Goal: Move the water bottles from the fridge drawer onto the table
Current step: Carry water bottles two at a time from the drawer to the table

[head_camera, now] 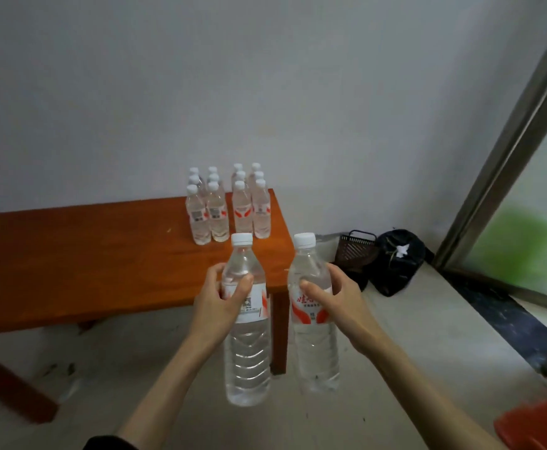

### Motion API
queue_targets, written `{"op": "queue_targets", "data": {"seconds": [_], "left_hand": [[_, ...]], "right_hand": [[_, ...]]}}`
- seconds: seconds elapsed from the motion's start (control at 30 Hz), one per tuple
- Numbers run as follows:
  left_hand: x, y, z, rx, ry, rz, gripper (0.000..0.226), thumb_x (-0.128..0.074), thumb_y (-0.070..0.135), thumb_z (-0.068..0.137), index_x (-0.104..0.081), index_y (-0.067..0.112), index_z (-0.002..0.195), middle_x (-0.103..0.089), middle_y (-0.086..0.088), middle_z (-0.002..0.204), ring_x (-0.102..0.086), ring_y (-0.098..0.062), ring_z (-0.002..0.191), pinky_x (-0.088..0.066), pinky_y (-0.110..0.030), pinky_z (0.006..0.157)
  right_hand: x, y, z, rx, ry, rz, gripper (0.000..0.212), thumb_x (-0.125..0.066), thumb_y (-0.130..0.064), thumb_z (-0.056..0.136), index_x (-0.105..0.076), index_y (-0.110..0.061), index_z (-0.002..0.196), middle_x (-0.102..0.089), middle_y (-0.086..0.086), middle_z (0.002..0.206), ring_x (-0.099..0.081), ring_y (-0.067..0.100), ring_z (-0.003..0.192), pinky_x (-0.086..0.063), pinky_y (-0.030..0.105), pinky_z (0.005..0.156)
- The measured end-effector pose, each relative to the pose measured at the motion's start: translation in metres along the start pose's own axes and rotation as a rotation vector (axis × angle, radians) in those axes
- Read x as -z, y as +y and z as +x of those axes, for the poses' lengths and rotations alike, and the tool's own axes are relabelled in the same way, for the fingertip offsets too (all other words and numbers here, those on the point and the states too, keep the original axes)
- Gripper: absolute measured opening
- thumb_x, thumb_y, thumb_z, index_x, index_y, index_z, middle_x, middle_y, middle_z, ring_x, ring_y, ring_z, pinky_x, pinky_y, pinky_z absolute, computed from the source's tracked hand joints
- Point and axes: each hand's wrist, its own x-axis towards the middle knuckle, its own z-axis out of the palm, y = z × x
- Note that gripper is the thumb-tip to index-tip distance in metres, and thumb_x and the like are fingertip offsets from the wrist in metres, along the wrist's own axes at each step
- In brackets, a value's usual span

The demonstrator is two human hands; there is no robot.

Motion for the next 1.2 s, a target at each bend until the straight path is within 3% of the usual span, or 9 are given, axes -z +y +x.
{"op": "queue_targets", "data": {"seconds": [0.17, 0.3, 0.43, 0.53, 0.63, 0.73, 0.9, 1.1, 1.2], "left_hand": [[0.008, -0.018, 0.083, 0.073, 0.052, -0.002, 0.035, -0.06, 0.035, 0.084, -0.039, 0.032, 0.113, -0.064, 0.003, 0.099, -0.066, -0.014, 0.084, -0.056, -0.034, 0.071], [0.015, -0.022, 0.149, 0.12, 0.108, 0.02, 0.051, -0.06, 0.03, 0.085, -0.037, 0.022, 0.129, -0.06, 0.001, 0.109, -0.062, -0.009, 0.083, -0.052, -0.025, 0.064], [0.027, -0.029, 0.205, 0.133, 0.149, 0.083, 0.058, -0.062, 0.027, 0.084, -0.034, 0.02, 0.134, -0.056, -0.007, 0.129, -0.061, -0.02, 0.105, -0.053, -0.036, 0.08], [0.038, -0.042, 0.242, 0.144, 0.157, 0.109, 0.06, -0.066, 0.026, 0.081, -0.034, 0.022, 0.132, -0.055, -0.006, 0.131, -0.058, -0.016, 0.106, -0.051, -0.034, 0.08], [0.048, -0.059, 0.28, 0.187, 0.154, 0.125, 0.065, -0.069, 0.025, 0.078, -0.033, 0.023, 0.132, -0.053, -0.006, 0.134, -0.056, -0.021, 0.113, -0.05, -0.035, 0.082], [0.061, -0.08, 0.314, 0.223, 0.123, 0.151, 0.068, -0.072, 0.025, 0.076, -0.032, 0.022, 0.132, -0.052, -0.007, 0.135, -0.056, -0.019, 0.112, -0.048, -0.032, 0.082], [0.081, -0.108, 0.365, 0.221, 0.032, 0.168, 0.072, -0.073, 0.022, 0.075, -0.03, 0.018, 0.133, -0.052, -0.008, 0.135, -0.051, -0.008, 0.097, -0.046, -0.026, 0.079], [0.092, -0.133, 0.407, 0.22, -0.103, 0.17, 0.081, -0.075, 0.023, 0.073, -0.026, 0.019, 0.137, -0.047, -0.005, 0.14, -0.05, -0.014, 0.118, -0.044, -0.029, 0.09], [0.092, -0.143, 0.416, 0.211, -0.134, 0.194, 0.084, -0.077, 0.027, 0.071, -0.026, 0.019, 0.137, -0.045, -0.003, 0.142, -0.048, -0.019, 0.125, -0.042, -0.034, 0.097]], "right_hand": [[-0.021, 0.015, 0.097, 0.004, -0.073, -0.022, 0.029, -0.068, -0.029, 0.08, -0.052, -0.035, 0.104, -0.063, -0.011, 0.102, -0.064, 0.003, 0.088, -0.05, 0.012, 0.06], [-0.035, 0.022, 0.173, -0.016, -0.111, -0.047, 0.043, -0.071, -0.031, 0.078, -0.048, -0.032, 0.115, -0.058, -0.012, 0.107, -0.059, 0.005, 0.096, -0.049, 0.018, 0.076], [-0.055, 0.031, 0.239, -0.012, -0.135, -0.095, 0.05, -0.073, -0.036, 0.076, -0.047, -0.035, 0.119, -0.058, -0.013, 0.111, -0.059, 0.007, 0.101, -0.049, 0.019, 0.079], [-0.076, 0.039, 0.278, -0.031, -0.172, -0.121, 0.054, -0.073, -0.039, 0.075, -0.047, -0.037, 0.121, -0.057, -0.014, 0.117, -0.057, 0.008, 0.106, -0.05, 0.027, 0.086], [-0.097, 0.046, 0.314, -0.036, -0.204, -0.133, 0.054, -0.074, -0.033, 0.075, -0.047, -0.036, 0.122, -0.056, -0.014, 0.117, -0.055, 0.008, 0.107, -0.048, 0.021, 0.083], [-0.12, 0.057, 0.346, -0.054, -0.221, -0.163, 0.057, -0.074, -0.03, 0.075, -0.048, -0.028, 0.126, -0.056, -0.012, 0.119, -0.054, 0.008, 0.109, -0.045, 0.016, 0.079], [-0.161, 0.068, 0.39, -0.075, -0.324, -0.226, 0.053, -0.075, -0.023, 0.075, -0.048, -0.029, 0.12, -0.055, -0.02, 0.112, -0.054, -0.003, 0.102, -0.048, 0.023, 0.091], [-0.187, 0.073, 0.426, -0.125, -0.344, -0.266, 0.054, -0.075, -0.017, 0.075, -0.044, -0.037, 0.114, -0.049, -0.028, 0.106, -0.049, -0.011, 0.097, -0.041, 0.01, 0.084], [-0.191, 0.079, 0.434, -0.135, -0.338, -0.338, 0.062, -0.076, -0.022, 0.074, -0.042, -0.035, 0.125, -0.041, -0.014, 0.117, -0.042, 0.003, 0.111, -0.038, 0.024, 0.098]]}}
